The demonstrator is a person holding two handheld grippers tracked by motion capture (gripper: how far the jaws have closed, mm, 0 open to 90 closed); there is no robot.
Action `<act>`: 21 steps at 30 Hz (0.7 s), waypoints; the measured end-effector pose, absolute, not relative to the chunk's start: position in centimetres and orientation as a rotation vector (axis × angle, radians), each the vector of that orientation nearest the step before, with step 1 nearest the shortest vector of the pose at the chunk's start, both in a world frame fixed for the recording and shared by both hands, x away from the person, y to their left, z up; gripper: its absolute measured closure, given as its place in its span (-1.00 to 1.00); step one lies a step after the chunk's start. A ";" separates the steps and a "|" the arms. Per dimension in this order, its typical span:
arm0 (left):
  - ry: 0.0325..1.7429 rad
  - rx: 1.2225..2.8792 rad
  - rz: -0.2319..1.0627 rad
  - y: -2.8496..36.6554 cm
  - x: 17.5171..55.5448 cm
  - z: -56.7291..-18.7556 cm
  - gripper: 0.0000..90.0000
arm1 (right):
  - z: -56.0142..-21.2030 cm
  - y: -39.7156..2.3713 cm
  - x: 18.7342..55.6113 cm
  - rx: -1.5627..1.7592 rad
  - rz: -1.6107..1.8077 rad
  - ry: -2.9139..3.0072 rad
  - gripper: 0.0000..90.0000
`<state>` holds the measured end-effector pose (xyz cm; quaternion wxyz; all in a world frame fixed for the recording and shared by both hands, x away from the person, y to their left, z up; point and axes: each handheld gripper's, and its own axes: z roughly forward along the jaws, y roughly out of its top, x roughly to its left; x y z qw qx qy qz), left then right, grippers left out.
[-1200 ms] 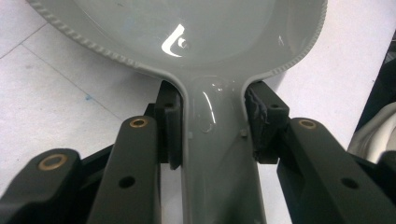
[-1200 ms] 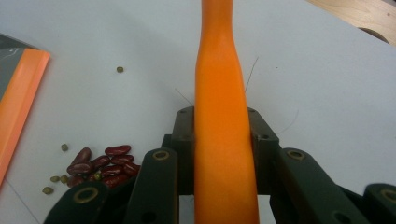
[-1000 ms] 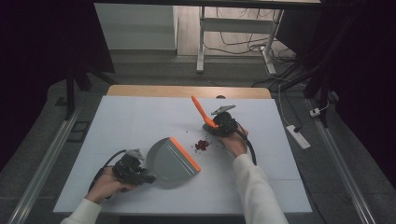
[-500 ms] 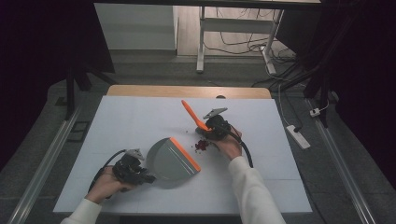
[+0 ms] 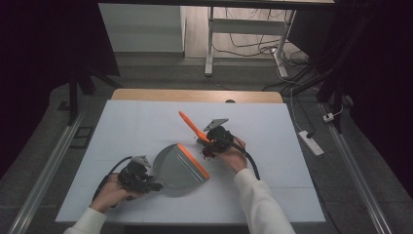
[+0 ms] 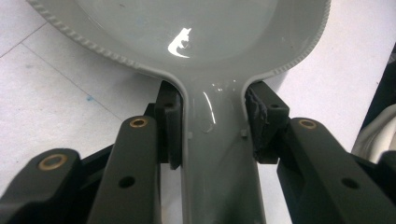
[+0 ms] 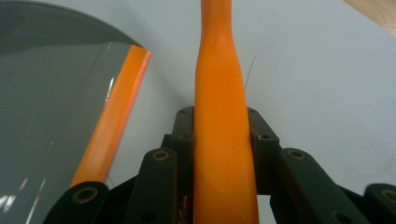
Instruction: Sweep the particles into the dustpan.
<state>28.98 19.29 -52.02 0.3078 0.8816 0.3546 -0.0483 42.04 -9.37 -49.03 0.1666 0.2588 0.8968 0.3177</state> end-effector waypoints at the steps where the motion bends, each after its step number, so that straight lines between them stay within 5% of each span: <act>1: 0.938 2.331 -0.127 19.3 29.0 -52.0 0.38 | -49.1 -9.1 41.9 0.735 0.913 2.557 0.55; 21: 0.938 2.337 -0.127 19.2 29.0 -52.1 0.38 | -49.4 -7.5 40.7 0.728 1.014 2.574 0.55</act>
